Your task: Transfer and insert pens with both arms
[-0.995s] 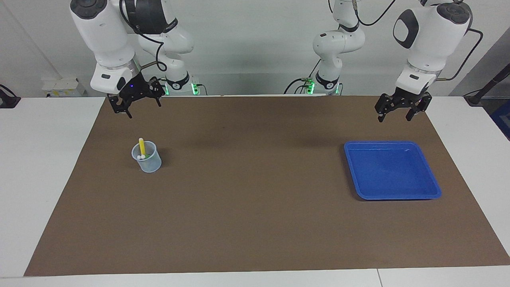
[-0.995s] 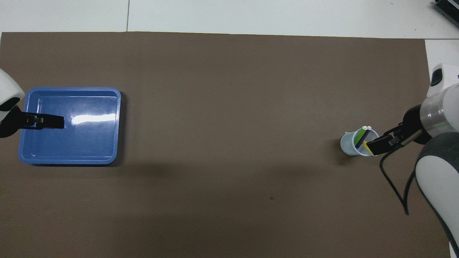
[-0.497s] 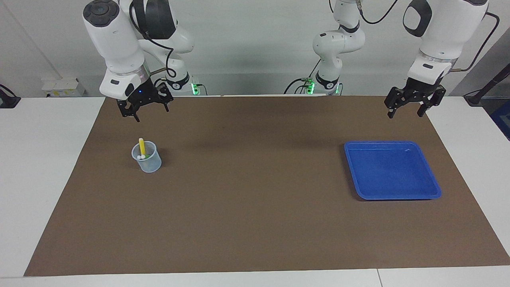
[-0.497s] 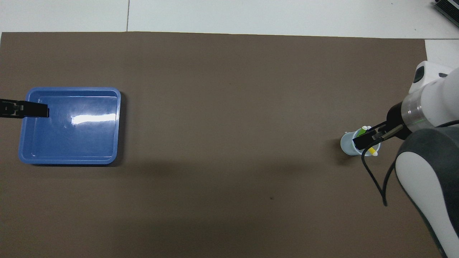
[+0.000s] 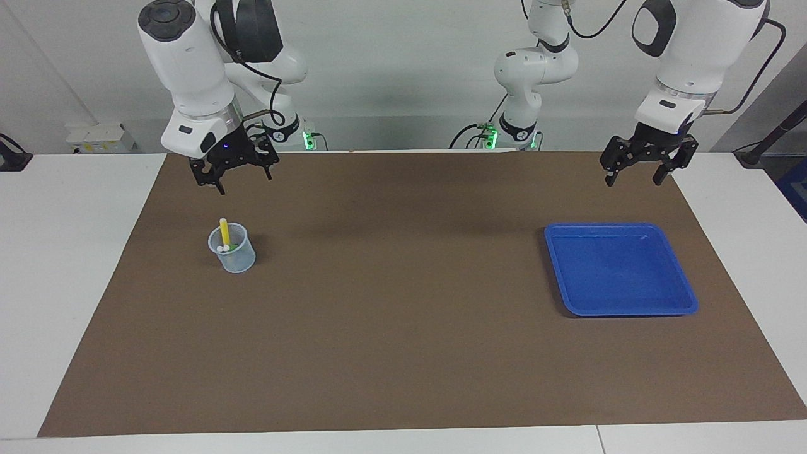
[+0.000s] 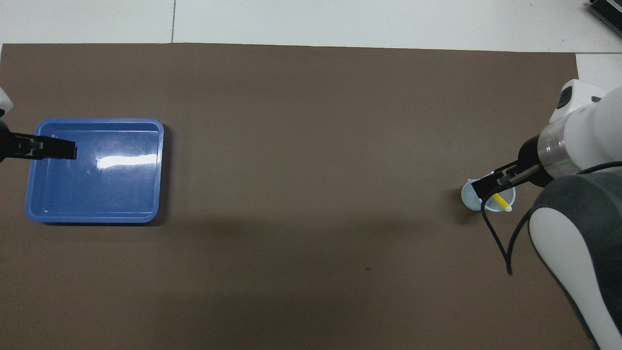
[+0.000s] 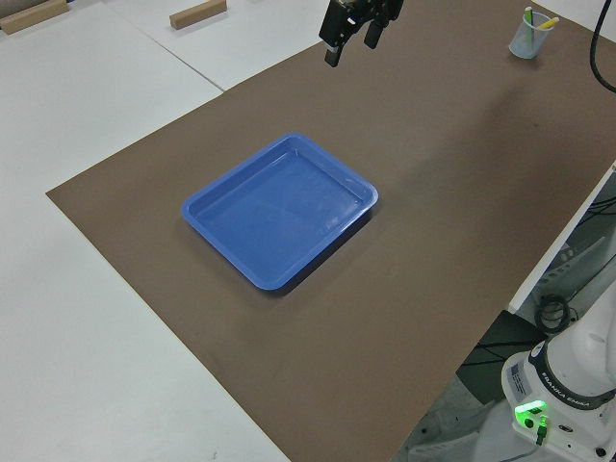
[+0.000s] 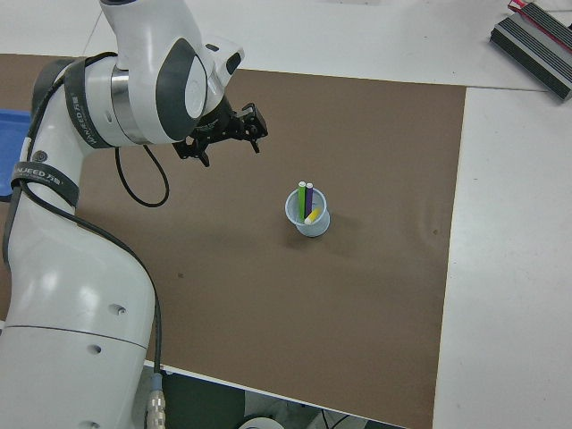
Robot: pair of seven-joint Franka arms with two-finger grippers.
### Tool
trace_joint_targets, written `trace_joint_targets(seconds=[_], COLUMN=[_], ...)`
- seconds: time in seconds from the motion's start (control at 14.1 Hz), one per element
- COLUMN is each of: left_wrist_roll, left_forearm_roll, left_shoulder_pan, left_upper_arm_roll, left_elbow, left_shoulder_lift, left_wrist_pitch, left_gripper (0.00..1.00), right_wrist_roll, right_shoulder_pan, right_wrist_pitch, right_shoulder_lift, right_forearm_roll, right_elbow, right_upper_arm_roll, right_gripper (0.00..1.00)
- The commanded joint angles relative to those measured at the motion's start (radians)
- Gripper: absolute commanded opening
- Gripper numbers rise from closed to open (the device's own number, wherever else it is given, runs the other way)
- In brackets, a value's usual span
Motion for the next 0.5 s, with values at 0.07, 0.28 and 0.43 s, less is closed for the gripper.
trace_joint_targets(seconds=[0.07,0.28,0.43], left_wrist_roll=[-0.001,-0.001,-0.002], left_forearm_roll=[0.006,0.006,0.006], left_shoulder_pan=[-0.031,-0.041,-0.043], left_upper_arm_roll=[0.026,0.041,0.042], left_elbow=[0.086,0.088,0.091], left_shoulder_lift=[0.045,0.048,0.051], left_wrist_pitch=[-0.064,-0.056,-0.059], left_gripper=[1.0,1.0,1.0], right_wrist_roll=[0.04,0.083,0.084], right_shoulder_pan=[0.003,0.003,0.003], right_wrist_pitch=[0.005,0.007,0.005], right_shoulder_lift=[0.013,0.013,0.014], right_forearm_roll=[-0.001,-0.003,-0.003], right_elbow=[0.017,0.02,0.024], right_upper_arm_roll=[-0.011,-0.011,-0.011], right_gripper=[1.0,1.0,1.0])
